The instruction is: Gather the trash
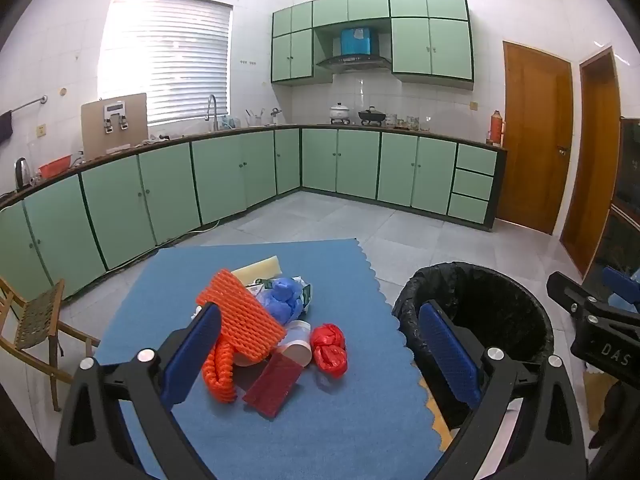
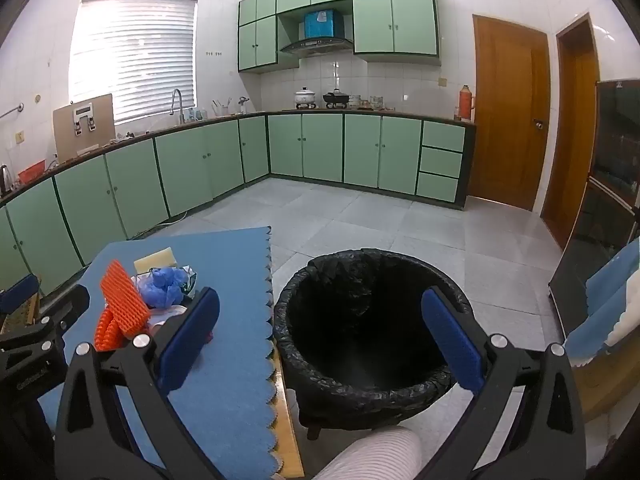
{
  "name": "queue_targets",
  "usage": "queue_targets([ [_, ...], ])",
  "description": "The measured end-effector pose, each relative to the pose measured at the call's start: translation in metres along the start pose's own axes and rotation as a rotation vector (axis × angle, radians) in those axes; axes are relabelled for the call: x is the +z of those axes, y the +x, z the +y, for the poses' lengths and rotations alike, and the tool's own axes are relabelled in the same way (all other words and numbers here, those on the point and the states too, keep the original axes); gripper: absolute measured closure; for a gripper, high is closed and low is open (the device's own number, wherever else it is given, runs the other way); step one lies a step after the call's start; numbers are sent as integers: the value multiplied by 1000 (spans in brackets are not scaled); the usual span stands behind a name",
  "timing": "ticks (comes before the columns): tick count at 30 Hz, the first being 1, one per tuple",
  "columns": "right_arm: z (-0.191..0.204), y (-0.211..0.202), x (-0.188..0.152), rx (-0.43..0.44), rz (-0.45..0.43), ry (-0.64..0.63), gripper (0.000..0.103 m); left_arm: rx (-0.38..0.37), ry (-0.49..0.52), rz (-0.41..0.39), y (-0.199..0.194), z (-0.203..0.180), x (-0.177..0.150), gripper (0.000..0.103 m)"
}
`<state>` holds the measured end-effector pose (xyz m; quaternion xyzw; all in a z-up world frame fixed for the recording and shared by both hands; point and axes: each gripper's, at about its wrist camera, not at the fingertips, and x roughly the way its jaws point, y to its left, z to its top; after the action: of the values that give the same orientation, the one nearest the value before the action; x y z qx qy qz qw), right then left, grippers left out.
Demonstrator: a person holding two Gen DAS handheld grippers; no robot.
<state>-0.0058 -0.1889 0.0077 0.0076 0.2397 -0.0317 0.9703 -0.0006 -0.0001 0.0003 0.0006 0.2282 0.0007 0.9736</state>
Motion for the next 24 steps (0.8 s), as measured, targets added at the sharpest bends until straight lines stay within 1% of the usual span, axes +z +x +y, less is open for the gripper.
queue_targets([
  [13, 8, -2, 5, 5, -3, 3, 5, 11, 0, 0, -2, 0, 2, 6],
  [24, 3, 1, 2, 8, -2, 10, 5, 13, -9, -4, -2, 2, 0, 6],
])
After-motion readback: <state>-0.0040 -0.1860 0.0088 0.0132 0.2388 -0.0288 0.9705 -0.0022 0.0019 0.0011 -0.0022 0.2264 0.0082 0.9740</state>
